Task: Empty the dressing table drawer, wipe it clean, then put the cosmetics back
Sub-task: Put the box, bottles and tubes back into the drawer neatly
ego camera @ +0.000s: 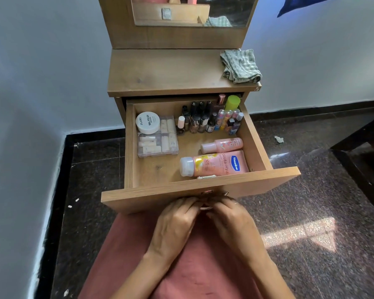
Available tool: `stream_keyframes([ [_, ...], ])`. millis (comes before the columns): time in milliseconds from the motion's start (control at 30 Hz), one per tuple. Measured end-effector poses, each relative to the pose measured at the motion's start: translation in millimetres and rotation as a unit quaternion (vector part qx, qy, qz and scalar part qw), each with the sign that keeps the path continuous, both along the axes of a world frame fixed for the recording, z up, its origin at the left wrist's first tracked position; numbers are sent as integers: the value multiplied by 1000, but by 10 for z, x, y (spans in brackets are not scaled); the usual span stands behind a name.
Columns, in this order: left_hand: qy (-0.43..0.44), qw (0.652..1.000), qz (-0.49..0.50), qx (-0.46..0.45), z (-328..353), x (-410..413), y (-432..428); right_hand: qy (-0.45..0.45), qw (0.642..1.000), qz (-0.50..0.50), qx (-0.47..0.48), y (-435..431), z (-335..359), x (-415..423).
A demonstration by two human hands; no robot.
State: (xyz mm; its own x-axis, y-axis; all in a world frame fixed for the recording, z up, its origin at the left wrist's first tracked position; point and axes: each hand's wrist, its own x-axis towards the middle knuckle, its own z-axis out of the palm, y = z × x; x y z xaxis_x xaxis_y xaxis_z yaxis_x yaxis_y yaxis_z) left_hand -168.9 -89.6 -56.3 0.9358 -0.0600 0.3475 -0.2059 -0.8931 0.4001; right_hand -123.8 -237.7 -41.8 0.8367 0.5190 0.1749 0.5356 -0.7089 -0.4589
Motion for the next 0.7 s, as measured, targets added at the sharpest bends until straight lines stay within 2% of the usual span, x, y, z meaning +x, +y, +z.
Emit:
stream_keyframes([
  [167, 1, 999, 27, 22, -49, 12, -24, -79, 996, -27, -32, 57, -137, 52],
  [433, -33, 997, 62, 20, -59, 28, -6, -95, 992, -74, -35, 104, -129, 10],
  [700, 0, 996, 92, 3, -52, 189, 11, -66, 994, -80, -25, 204, -179, 159],
])
